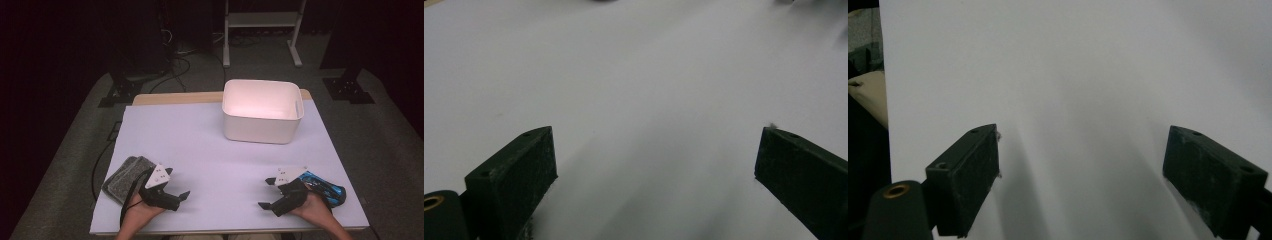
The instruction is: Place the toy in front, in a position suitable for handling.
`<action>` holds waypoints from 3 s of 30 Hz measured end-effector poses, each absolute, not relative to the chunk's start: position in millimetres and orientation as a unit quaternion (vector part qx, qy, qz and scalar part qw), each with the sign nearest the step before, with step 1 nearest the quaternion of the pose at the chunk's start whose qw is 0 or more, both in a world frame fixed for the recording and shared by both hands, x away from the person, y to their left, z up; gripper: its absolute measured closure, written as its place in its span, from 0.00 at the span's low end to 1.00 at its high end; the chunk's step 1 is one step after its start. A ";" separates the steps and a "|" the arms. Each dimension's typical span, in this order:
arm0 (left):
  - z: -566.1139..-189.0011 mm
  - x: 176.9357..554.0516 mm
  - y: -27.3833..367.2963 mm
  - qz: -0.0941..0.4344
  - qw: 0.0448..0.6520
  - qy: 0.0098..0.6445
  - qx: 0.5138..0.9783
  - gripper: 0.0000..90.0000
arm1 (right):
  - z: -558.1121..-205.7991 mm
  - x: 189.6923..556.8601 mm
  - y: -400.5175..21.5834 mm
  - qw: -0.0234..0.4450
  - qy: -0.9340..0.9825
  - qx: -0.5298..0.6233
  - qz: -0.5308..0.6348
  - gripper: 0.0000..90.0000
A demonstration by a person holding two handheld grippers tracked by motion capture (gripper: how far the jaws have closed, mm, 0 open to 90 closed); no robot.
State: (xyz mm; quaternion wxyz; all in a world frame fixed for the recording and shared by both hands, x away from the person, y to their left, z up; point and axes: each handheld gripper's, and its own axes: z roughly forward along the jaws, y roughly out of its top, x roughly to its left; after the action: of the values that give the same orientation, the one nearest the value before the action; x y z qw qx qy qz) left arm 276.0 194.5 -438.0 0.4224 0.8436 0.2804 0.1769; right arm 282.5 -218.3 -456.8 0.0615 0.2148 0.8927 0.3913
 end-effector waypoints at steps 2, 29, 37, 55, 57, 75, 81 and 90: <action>-438.2 276.1 194.2 0.176 0.423 0.281 0.843 0.03 | -457.0 283.4 -218.9 0.061 0.892 0.217 0.392 0.15; -438.7 273.7 195.5 0.173 0.420 0.280 0.846 0.03 | -416.5 295.1 -237.5 0.067 0.895 0.218 0.383 0.15; -437.6 272.6 195.8 0.174 0.418 0.278 0.847 0.03 | -393.6 295.1 -256.7 0.083 0.894 0.225 0.378 0.15; -438.5 272.2 192.4 0.172 0.417 0.275 0.849 0.03 | -390.8 296.2 -320.0 0.095 0.887 0.282 0.353 0.15; -438.5 272.1 192.3 0.172 0.418 0.275 0.849 0.03 | -394.0 295.7 -326.0 0.097 0.887 0.291 0.346 0.15; -438.8 272.0 193.7 0.171 0.413 0.278 0.850 0.03 | -425.1 293.2 -346.4 0.098 0.896 0.319 0.293 0.14; -439.2 272.0 193.3 0.169 0.412 0.278 0.851 0.03 | -433.5 292.1 -348.6 0.099 0.898 0.323 0.281 0.14; -439.3 271.8 193.0 0.168 0.413 0.278 0.851 0.03 | -442.6 290.0 -349.1 0.096 0.899 0.326 0.277 0.14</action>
State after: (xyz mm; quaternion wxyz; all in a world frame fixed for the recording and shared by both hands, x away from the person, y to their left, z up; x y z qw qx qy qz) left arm 271.8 193.0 -439.3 0.4125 0.8510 0.2780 0.1685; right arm 290.0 -349.1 -442.6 0.0965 0.3256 0.8988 0.2772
